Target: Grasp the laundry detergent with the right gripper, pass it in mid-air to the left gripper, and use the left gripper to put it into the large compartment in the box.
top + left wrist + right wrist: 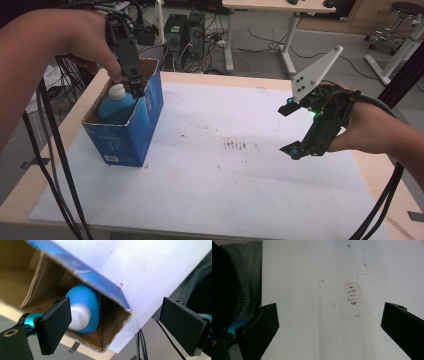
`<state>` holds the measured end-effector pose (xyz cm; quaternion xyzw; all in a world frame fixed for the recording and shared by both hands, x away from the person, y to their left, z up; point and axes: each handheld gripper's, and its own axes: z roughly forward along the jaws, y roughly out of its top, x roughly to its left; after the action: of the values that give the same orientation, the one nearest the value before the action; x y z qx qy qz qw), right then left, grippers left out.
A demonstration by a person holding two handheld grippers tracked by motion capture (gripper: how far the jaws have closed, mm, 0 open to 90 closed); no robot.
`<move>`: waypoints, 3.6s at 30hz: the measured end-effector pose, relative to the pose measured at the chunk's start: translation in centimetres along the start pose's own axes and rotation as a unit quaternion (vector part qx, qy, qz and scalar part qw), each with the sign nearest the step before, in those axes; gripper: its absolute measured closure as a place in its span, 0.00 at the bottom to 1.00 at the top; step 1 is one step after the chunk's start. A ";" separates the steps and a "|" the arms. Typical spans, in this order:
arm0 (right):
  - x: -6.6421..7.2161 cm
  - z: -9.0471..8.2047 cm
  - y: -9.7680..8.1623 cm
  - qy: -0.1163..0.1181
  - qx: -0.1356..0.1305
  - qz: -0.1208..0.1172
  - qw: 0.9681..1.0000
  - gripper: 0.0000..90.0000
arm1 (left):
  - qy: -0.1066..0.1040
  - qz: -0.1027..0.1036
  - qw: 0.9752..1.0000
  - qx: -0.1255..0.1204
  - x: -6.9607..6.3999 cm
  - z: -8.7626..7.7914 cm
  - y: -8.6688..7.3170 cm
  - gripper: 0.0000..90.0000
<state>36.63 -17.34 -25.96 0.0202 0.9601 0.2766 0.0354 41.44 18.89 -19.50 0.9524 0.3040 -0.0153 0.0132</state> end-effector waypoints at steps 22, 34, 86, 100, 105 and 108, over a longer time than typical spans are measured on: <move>-1.9 -2.3 1.1 0.021 0.130 -0.010 0.991 0.01 | -0.023 0.172 0.985 0.003 -5.3 1.8 5.1 0.02; -1.7 -1.2 0.5 0.041 0.183 -0.027 0.982 0.01 | -0.009 0.208 0.978 0.015 -6.7 4.6 6.4 0.02; -2.8 -3.0 0.9 0.010 0.156 -0.023 0.987 0.01 | -0.019 0.222 0.975 0.010 -7.2 4.7 7.4 0.02; -2.7 -2.8 1.0 0.010 0.161 -0.020 0.987 0.01 | -0.019 0.223 0.974 0.022 -7.2 5.3 7.4 0.02; -2.4 -2.9 1.0 0.009 0.160 -0.019 0.987 0.01 | -0.019 0.225 0.974 0.023 -7.3 5.2 7.6 0.02; -2.4 -2.9 1.0 0.008 0.160 -0.018 0.987 0.01 | -0.019 0.224 0.974 0.024 -7.3 5.3 7.6 0.02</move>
<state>38.78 -18.16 -22.89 0.0061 0.9925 0.1188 0.0294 39.77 8.29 -24.39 0.9959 0.0827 -0.0378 -0.0010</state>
